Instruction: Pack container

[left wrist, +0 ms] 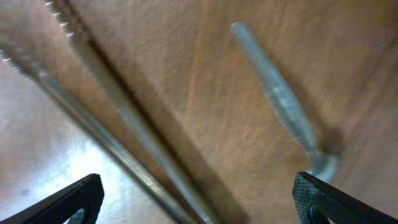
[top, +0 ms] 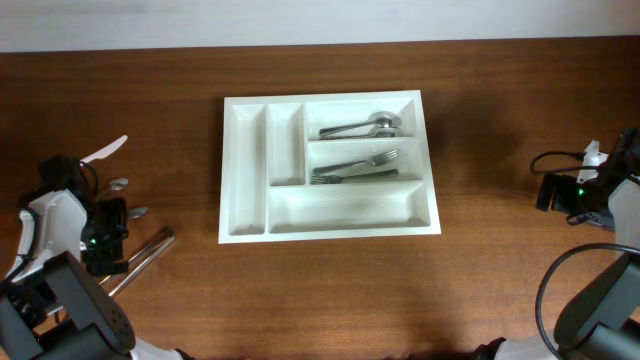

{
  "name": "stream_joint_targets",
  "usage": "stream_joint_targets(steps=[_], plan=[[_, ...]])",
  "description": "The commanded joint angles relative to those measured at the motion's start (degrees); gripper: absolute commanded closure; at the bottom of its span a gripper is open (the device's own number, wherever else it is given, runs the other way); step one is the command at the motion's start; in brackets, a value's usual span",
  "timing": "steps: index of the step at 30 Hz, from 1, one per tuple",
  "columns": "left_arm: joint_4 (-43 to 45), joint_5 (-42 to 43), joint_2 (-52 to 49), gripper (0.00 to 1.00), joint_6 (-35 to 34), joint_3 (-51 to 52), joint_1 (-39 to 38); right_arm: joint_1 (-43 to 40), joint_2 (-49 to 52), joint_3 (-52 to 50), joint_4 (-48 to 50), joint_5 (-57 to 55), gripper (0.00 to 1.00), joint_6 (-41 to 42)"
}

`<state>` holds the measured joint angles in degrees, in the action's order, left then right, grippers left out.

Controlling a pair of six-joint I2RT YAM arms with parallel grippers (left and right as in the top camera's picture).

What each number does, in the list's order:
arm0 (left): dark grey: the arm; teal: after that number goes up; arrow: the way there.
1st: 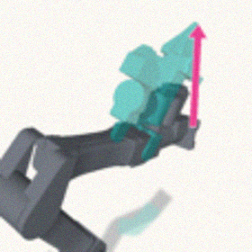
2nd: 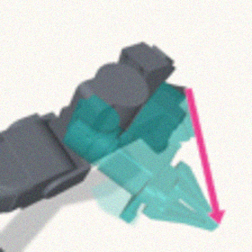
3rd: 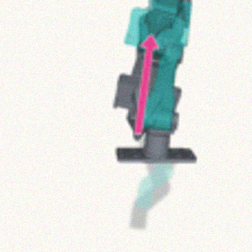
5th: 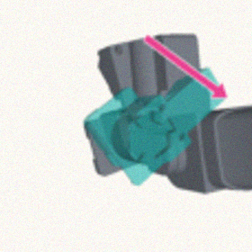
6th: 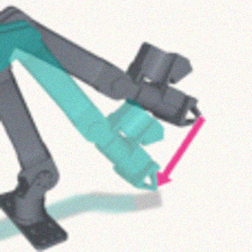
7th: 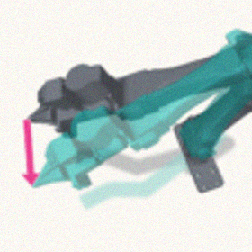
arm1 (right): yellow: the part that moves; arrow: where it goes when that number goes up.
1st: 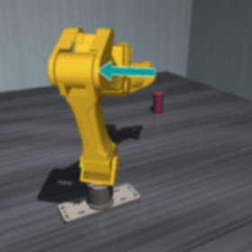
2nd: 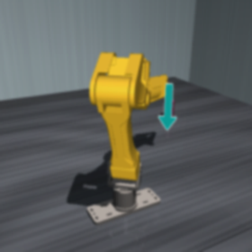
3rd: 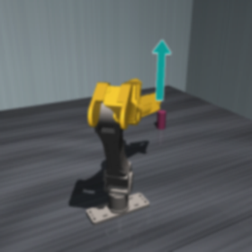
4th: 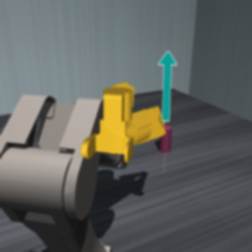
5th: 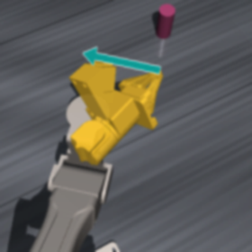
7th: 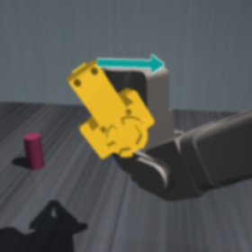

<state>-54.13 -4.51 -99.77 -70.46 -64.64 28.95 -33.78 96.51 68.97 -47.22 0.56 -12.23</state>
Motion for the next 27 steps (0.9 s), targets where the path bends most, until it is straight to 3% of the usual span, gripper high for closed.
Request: stream_joint_targets(steps=[1,4,16,23,27], plan=[[-4.04,0.72,-0.31,0.01,-4.50,-0.87,0.20,0.00,0.42,0.02,0.13,0.55,0.01,-0.20],[-7.91,0.83,-0.31,0.01,-11.37,-0.87,0.20,0.00,0.42,0.02,0.13,0.55,0.01,-0.20],[-1.49,-0.20,-0.07,0.01,-2.51,2.19,-0.02,0.00,0.42,0.02,0.13,0.55,0.01,-0.20],[-1.05,-1.64,4.70,0.01,-3.50,3.82,-3.19,0.00,0.42,0.02,0.13,0.55,0.01,-0.20],[-0.96,-1.68,8.13,0.01,-9.44,6.12,-4.15,0.00,0.42,0.02,0.13,0.55,0.01,-0.20]])
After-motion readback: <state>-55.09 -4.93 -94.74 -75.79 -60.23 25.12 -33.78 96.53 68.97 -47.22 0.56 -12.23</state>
